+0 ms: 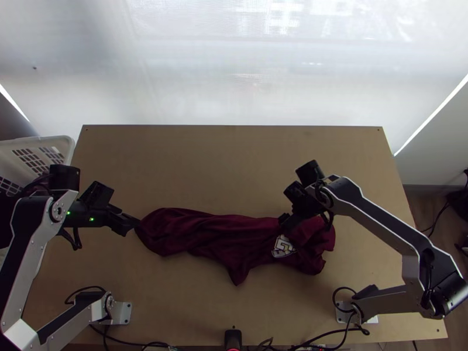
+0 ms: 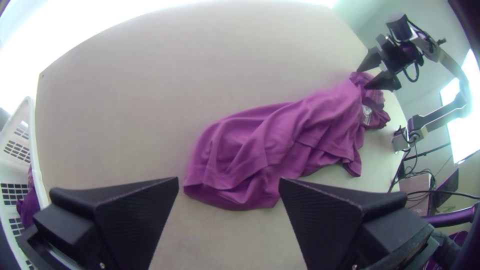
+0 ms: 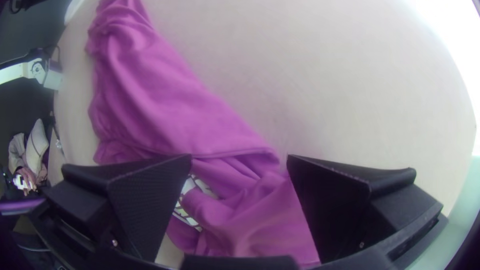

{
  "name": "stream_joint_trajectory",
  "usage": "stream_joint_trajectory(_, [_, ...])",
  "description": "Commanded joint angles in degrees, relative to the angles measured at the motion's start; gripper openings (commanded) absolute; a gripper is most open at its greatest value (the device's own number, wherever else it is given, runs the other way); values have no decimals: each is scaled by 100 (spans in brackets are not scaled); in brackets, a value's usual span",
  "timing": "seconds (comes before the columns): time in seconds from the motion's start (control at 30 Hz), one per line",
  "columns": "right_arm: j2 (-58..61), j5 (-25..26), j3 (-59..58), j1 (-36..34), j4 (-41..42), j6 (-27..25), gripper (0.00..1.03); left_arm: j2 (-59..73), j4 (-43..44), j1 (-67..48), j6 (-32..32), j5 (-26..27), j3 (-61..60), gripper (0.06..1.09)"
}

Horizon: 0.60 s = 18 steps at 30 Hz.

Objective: Fold the t-shirt

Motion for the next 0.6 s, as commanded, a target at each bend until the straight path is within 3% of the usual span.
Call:
stream_joint_trajectory(0.0, [-89,84,-661,203,392,-45,88,-124,0,140,32,-33,-97,103])
stream_joint_trajectory(0.5, [113,313,-793,71,999,-203,86,-274,0,412,129,-33,-176,103])
stream_joint_trajectory(0.57, [78,313,-819,89,999,-194,81,-335,0,465,182,-33,-228,103])
